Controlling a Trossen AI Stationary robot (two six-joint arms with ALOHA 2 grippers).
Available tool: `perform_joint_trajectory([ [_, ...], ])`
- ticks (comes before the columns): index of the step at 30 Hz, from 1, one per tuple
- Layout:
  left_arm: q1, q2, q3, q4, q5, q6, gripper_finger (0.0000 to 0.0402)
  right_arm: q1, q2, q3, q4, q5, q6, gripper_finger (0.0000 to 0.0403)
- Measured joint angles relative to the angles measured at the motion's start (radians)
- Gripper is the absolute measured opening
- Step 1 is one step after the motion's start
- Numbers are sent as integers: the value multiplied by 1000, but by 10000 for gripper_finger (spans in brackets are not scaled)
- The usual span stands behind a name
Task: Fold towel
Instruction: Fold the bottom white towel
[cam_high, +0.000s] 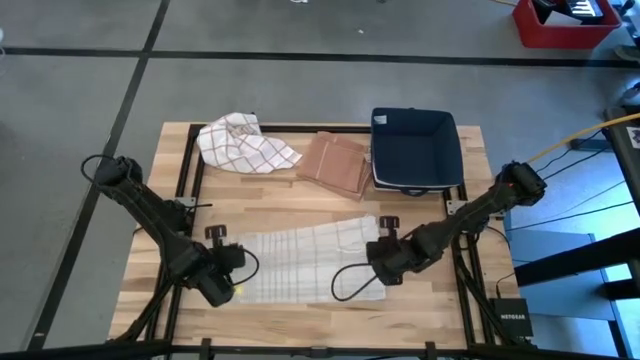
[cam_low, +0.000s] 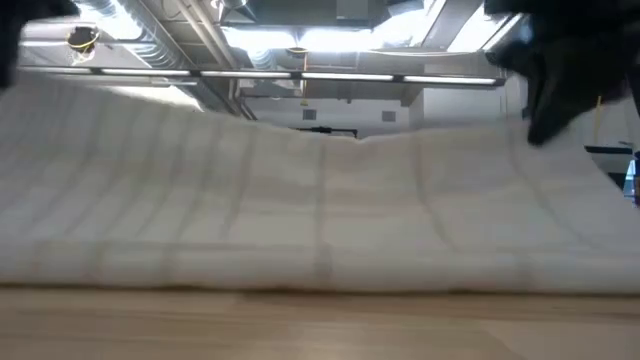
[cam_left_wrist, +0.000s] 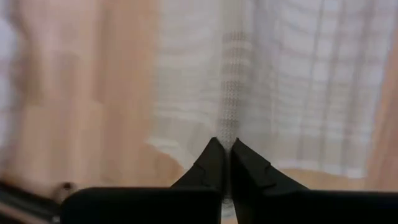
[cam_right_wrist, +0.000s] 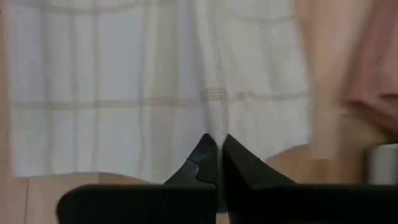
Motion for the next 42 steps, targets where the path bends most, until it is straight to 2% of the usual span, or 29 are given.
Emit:
perform_joint_trajectory([
  [4, 1, -1, 131, -179, -150, -29, 2, 4, -1, 118, -158, 117, 11, 7],
  [7, 3, -3, 185, -289, -229, -70, 2, -1, -2, 193, -257, 200, 35, 6],
  [13, 39, -19, 176, -317, -260, -104, 2, -33, -2, 228, -354, 313, 100, 6],
  [15, 41, -19, 174, -310, -261, -119, 2, -32, -2, 228, -358, 316, 115, 6],
  [18, 20, -20, 180, -273, -221, -115, 2, 1, -2, 235, -346, 260, 129, 5],
  [24, -73, -20, 266, -129, -115, -113, 2, 132, -2, 342, -346, 65, 213, 6],
  [26, -108, -21, 295, -48, -90, -119, 2, 174, -4, 390, -331, -8, 243, 5],
  [29, -152, -21, 297, 49, -85, -147, 3, 220, -6, 413, -246, -172, 276, 4],
  [31, -166, -22, 263, 46, -91, -180, 3, 241, -5, 396, -205, -191, 282, 4],
  [33, -172, -22, 196, 24, -101, -229, 2, 247, -6, 346, -204, -167, 302, 4],
  [36, -169, -21, 88, 13, -158, -311, 3, 233, -6, 231, -206, -88, 331, 5],
  [38, -156, -21, 8, 39, -161, -346, 6, 214, -9, 135, -172, -34, 337, 7],
  [42, -120, -20, -129, 125, -158, -331, 7, 158, -8, -50, -50, -19, 323, 8],
])
